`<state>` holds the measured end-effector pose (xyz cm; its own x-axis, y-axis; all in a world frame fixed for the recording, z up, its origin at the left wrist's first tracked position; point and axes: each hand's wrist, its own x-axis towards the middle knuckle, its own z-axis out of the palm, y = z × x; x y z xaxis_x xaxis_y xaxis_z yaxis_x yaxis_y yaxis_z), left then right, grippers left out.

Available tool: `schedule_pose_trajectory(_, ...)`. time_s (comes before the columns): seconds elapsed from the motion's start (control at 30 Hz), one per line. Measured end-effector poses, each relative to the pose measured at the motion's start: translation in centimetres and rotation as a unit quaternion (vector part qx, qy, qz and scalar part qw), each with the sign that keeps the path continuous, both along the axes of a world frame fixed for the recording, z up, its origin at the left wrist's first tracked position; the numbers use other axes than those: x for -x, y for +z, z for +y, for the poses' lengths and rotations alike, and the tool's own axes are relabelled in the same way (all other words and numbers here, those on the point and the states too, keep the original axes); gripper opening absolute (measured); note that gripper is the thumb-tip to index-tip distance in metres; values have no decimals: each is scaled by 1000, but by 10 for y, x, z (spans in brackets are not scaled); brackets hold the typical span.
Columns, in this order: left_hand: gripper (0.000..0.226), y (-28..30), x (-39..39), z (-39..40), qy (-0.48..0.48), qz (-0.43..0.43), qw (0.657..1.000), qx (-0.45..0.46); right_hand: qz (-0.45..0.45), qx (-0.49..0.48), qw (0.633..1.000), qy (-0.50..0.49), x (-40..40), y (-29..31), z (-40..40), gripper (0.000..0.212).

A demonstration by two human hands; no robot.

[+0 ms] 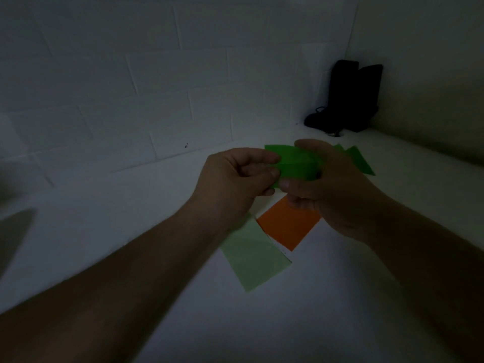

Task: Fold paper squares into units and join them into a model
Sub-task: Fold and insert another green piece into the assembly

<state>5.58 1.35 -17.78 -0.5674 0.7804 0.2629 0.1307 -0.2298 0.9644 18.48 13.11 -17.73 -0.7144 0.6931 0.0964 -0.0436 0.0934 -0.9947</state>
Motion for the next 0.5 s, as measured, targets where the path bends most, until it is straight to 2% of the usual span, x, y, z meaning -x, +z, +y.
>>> schedule_pose_trajectory(0.17,23,-1,3,1,2,2,1000,-6,-25,-74,997,-20,-2,2,-3,85)
schedule_pose_trajectory(0.3,22,0,4,1,6,1,1000,-7,-11,-48,999,-24,-2,3,1,81)
schedule_pose_trajectory(0.5,23,1,6,0,13,16,1000,-11,-9,-22,999,-23,-3,4,4,91)
